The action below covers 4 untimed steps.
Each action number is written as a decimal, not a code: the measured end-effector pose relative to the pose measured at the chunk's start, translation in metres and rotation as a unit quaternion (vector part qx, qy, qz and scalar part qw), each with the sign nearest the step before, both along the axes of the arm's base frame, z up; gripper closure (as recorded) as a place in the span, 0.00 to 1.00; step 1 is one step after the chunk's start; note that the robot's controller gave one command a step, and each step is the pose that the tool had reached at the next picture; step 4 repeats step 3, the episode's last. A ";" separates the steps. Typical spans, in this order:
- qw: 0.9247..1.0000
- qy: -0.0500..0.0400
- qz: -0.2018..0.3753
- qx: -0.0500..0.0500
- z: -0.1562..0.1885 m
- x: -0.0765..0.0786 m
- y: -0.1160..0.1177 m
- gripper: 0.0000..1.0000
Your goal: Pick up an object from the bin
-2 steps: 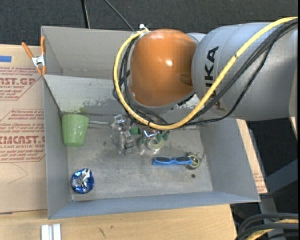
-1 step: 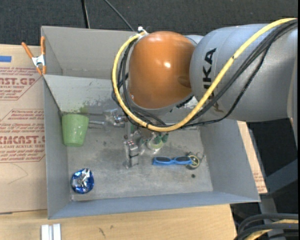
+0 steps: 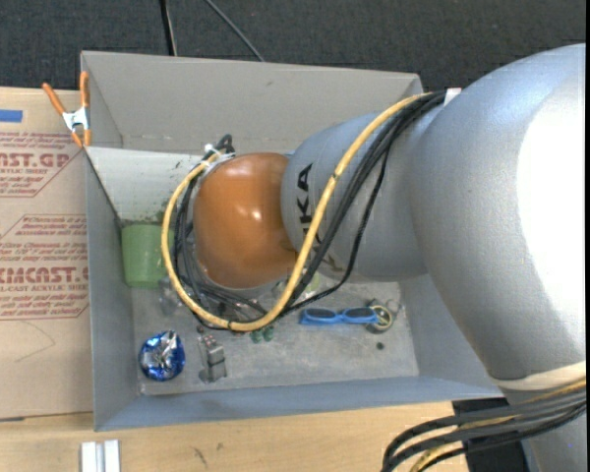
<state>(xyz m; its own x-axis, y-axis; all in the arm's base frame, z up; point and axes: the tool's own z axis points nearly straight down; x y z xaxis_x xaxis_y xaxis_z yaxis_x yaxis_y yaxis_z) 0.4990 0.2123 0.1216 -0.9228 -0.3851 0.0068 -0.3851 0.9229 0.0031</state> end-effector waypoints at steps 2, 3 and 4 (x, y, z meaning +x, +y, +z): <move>0.993 -0.003 0.118 0.000 -0.052 -0.006 0.035 1.00; 0.990 -0.009 0.140 0.002 0.116 -0.006 0.027 1.00; 0.990 -0.009 0.140 0.002 0.116 -0.006 0.027 1.00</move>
Offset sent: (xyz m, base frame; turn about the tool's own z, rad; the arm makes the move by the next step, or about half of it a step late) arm -0.0058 0.0352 -0.0516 -0.2381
